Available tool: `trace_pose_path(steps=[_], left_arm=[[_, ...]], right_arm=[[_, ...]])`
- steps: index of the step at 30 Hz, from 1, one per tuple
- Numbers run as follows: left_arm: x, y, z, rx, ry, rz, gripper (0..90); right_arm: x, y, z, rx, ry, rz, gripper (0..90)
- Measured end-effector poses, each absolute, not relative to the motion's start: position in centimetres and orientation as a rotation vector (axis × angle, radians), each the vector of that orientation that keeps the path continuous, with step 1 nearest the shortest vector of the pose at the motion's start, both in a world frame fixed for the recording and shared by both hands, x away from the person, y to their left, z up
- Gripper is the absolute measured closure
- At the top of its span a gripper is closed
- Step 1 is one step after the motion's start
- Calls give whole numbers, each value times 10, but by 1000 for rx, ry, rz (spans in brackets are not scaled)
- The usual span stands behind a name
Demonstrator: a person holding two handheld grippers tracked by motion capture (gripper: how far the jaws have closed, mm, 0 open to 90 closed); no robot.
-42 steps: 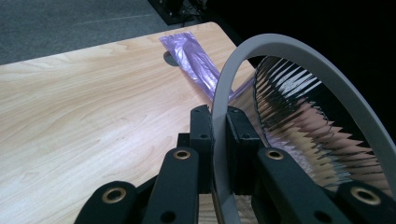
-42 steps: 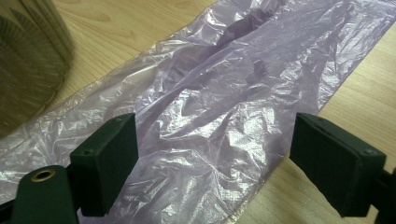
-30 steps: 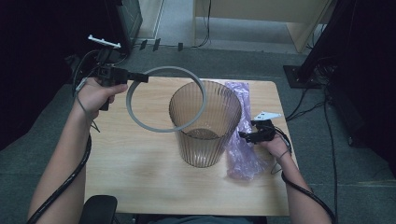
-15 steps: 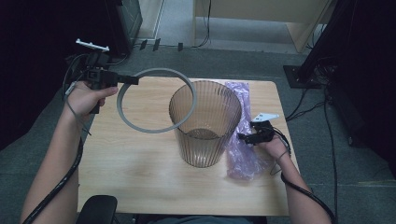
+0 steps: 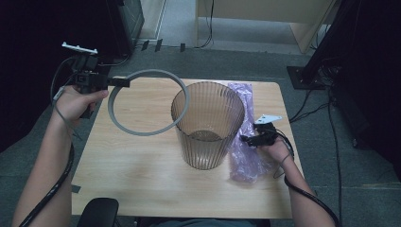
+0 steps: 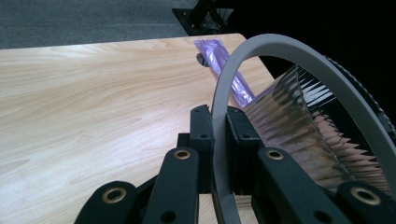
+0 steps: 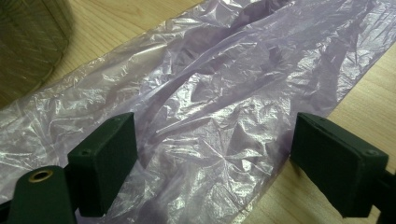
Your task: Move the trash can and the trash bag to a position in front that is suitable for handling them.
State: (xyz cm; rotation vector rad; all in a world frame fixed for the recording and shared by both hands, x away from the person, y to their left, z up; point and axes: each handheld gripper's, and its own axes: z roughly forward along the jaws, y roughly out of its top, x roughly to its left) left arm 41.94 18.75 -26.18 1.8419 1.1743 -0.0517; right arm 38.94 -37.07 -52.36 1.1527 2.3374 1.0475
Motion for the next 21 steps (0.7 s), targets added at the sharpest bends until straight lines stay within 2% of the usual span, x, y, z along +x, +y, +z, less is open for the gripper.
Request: trace_pose_path(steps=[21], left_arm=[[414,223,-283,1780,1248,-49,829]], right_arm=[[389,-371,-524,1153,2335,1050,146]])
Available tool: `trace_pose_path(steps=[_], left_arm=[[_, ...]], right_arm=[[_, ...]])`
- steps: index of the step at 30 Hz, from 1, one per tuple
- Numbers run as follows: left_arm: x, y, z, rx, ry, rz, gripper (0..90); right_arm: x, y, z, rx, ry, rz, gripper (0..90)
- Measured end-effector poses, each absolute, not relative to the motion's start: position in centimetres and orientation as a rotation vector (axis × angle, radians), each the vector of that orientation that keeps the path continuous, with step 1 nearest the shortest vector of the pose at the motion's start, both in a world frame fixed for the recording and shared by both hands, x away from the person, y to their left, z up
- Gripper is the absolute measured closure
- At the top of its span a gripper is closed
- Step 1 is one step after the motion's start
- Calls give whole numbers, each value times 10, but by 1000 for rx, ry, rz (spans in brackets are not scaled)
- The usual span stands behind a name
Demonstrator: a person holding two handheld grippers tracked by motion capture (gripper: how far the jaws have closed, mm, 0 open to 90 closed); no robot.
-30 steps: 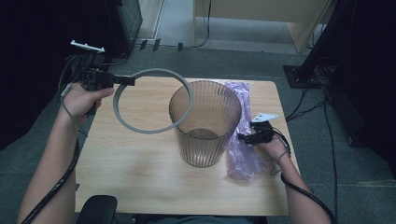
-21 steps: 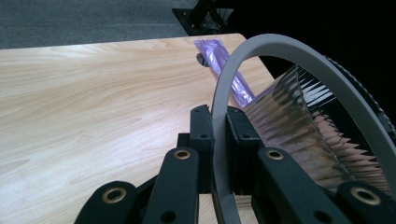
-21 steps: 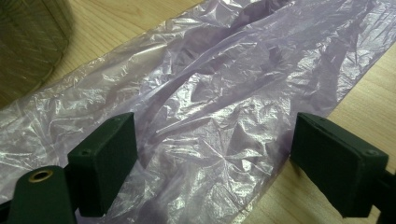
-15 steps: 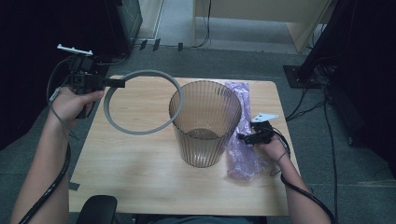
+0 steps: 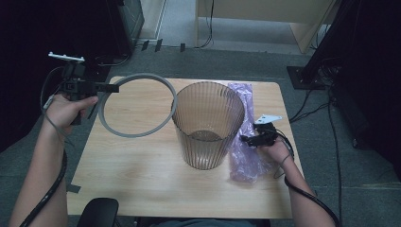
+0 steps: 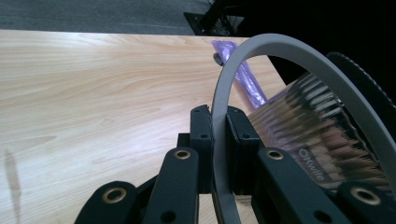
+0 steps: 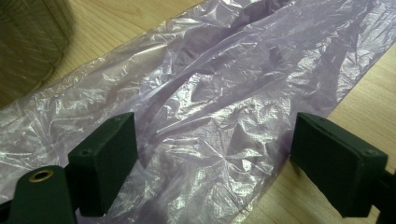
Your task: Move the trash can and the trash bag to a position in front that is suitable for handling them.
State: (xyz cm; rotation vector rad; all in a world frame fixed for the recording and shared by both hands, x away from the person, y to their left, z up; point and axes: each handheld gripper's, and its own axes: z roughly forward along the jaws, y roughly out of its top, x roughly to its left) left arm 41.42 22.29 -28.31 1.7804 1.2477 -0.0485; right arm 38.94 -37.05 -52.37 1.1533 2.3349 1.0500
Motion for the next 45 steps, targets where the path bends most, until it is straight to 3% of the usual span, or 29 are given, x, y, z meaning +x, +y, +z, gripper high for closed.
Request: trace_pose_path(steps=[13,45], left_arm=[[409,238,-295,1758,1277,-5,829],[415,225,-386,1768,1359,-6,829]], right_arm=[[389,-370,-524,1153,2333,1047,148],[396,-377,-516,1188,2267,1106,177]])
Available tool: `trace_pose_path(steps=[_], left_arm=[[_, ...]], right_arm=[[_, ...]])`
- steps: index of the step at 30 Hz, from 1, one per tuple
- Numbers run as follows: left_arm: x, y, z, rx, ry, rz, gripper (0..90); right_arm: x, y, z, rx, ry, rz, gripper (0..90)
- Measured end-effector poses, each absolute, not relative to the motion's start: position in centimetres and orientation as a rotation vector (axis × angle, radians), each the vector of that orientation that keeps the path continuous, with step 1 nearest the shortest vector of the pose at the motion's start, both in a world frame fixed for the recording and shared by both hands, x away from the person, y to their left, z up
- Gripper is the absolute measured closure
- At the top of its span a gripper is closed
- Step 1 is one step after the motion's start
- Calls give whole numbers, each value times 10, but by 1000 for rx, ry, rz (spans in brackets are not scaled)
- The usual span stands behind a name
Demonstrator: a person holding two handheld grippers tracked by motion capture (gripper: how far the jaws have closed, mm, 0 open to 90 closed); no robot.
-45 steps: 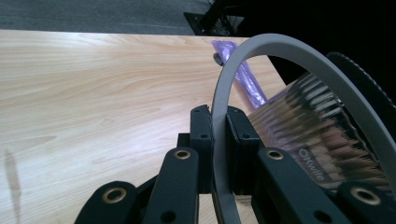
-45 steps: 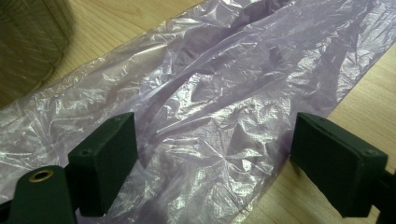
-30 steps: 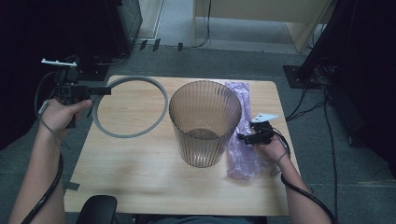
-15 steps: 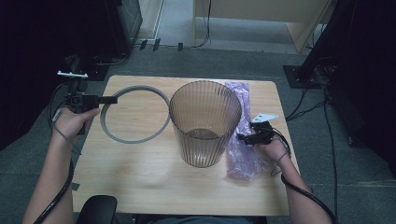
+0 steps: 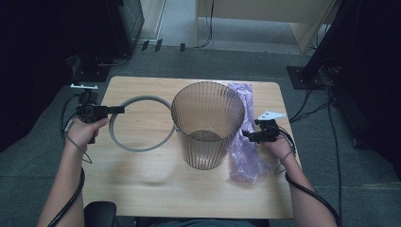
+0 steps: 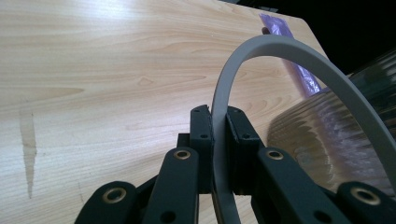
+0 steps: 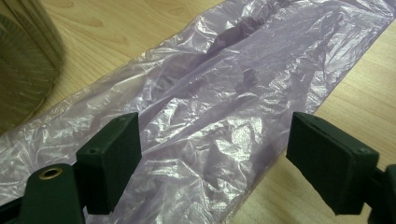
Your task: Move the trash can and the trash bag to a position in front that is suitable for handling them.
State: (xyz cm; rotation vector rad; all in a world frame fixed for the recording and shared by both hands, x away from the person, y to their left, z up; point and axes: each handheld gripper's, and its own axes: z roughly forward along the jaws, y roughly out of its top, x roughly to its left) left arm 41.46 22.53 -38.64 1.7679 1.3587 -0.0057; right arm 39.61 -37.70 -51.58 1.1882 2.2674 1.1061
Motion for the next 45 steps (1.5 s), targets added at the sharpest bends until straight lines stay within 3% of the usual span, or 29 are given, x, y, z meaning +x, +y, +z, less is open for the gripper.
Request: trace_pose_path(steps=[37,45], left_arm=[[427,224,-472,1767,1426,-17,828],[431,220,-481,1788,1421,-4,827]], right_arm=[[407,-376,-524,1168,2319,1045,162],[405,-374,-523,1148,2323,1063,226]])
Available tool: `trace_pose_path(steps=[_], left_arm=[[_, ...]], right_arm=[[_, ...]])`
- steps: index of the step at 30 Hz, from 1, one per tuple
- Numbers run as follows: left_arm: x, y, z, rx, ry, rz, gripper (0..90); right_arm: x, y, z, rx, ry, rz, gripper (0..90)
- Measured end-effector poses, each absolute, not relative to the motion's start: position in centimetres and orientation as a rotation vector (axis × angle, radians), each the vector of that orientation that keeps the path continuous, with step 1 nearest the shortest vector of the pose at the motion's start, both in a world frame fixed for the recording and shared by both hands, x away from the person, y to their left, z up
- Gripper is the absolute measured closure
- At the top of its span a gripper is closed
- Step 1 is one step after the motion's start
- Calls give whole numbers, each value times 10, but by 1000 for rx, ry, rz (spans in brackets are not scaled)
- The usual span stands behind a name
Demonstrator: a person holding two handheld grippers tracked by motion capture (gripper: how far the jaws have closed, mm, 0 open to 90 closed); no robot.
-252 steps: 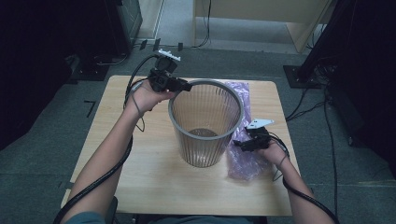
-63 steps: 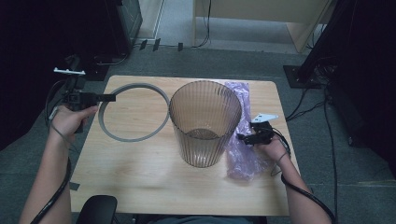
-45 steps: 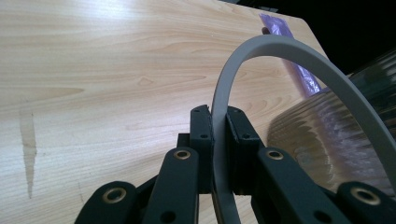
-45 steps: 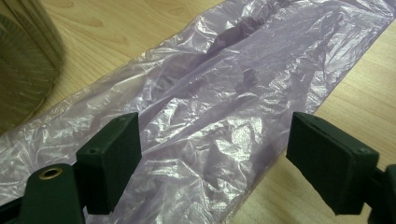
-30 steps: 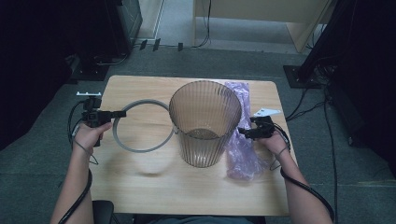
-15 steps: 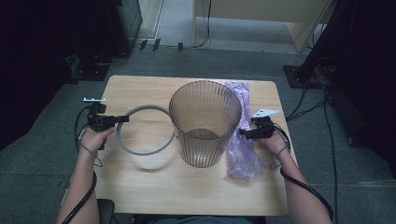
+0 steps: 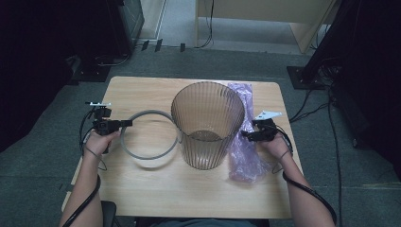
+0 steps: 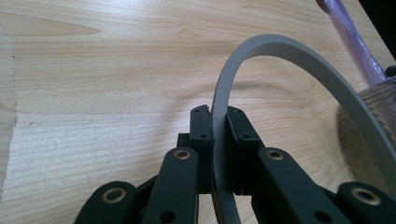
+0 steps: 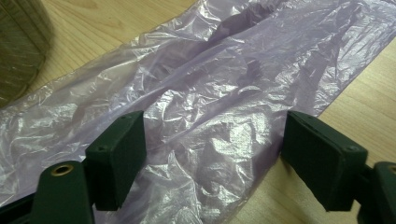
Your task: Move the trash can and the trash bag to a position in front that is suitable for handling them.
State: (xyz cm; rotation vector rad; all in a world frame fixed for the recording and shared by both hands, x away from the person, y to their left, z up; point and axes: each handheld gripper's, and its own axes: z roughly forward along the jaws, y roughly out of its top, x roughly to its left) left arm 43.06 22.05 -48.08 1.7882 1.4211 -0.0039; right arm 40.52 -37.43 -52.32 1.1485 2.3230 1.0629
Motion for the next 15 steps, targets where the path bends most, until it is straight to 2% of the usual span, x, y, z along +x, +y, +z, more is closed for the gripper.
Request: trace_pose_path(steps=[15], left_arm=[[435,220,-493,1808,1430,-12,814]], right_arm=[[400,-370,-522,1110,2330,1103,438]])
